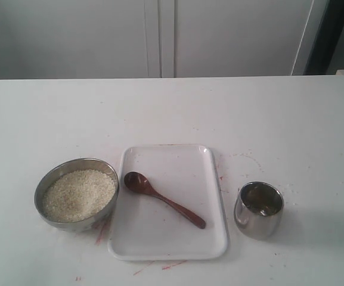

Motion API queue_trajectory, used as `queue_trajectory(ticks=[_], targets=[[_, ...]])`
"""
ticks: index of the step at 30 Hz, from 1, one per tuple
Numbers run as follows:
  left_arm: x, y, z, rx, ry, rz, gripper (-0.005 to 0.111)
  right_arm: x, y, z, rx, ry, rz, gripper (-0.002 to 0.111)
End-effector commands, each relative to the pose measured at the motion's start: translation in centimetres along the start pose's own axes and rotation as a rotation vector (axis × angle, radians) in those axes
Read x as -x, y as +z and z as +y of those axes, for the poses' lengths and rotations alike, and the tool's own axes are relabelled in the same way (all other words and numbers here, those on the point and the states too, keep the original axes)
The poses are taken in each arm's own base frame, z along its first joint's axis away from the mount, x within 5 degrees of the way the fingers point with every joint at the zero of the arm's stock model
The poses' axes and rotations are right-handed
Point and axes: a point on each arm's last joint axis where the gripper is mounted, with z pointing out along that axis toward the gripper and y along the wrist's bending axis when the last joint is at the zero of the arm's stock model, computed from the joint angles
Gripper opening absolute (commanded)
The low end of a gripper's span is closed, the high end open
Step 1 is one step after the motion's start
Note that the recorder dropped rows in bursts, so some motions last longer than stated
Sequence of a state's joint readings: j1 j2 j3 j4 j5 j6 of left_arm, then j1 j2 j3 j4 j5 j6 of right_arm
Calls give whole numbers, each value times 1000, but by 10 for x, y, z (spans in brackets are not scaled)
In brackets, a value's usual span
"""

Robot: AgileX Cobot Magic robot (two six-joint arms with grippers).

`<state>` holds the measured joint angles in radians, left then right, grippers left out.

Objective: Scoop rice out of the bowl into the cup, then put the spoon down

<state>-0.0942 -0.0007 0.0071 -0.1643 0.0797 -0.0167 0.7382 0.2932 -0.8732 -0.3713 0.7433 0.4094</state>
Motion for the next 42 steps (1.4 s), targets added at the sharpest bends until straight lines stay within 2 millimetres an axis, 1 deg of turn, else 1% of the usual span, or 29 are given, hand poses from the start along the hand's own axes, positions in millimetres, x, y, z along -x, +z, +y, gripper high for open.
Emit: queue_trajectory(ticks=[1, 5, 6, 7, 8, 10, 12, 14, 15, 18, 19, 22, 23, 24, 25, 28, 29, 30, 42], targets=[[3, 0, 0, 0, -8, -10, 14, -28, -10, -4, 19, 31, 2, 5], [3, 0, 0, 0, -8, -10, 14, -49, -10, -4, 58, 58, 0, 5], [3, 0, 0, 0, -8, -10, 14, -61, -8, -1, 92, 84, -5, 5], [3, 0, 0, 0, -8, -10, 14, -66, -6, -1, 103, 88, -9, 5], [3, 0, 0, 0, -8, -10, 14, -77, -1, 2, 143, 118, -26, 5], [3, 0, 0, 0, -8, -10, 14, -86, 4, 6, 185, 152, -56, 5], [3, 0, 0, 0, -8, -10, 14, -102, 14, 10, 242, 210, -98, 5], [3, 0, 0, 0, -8, -10, 14, -122, 25, 12, 263, 239, -101, 5], [3, 0, 0, 0, -8, -10, 14, -129, 28, 12, 263, 243, -90, 5], [3, 0, 0, 0, -8, -10, 14, -161, 39, 11, 254, 227, -38, 5], [3, 0, 0, 0, -8, -10, 14, -168, 41, 11, 254, 224, -33, 5], [3, 0, 0, 0, -8, -10, 14, -192, 47, 10, 266, 194, -59, 5], [3, 0, 0, 0, -8, -10, 14, -195, 48, 10, 273, 179, -86, 5], [3, 0, 0, 0, -8, -10, 14, -193, 48, 10, 279, 169, -110, 5], [3, 0, 0, 0, -8, -10, 14, -196, 48, 10, 270, 111, -92, 5], [3, 0, 0, 0, -8, -10, 14, -199, 49, 10, 259, 11, -69, 5], [3, 0, 0, 0, -8, -10, 14, -204, 49, 9, 245, -53, -20, 5], [3, 0, 0, 0, -8, -10, 14, -206, 49, 8, 240, -79, 5, 5], [3, 0, 0, 0, -8, -10, 14, -206, 49, 8, 240, -68, 6, 5]])
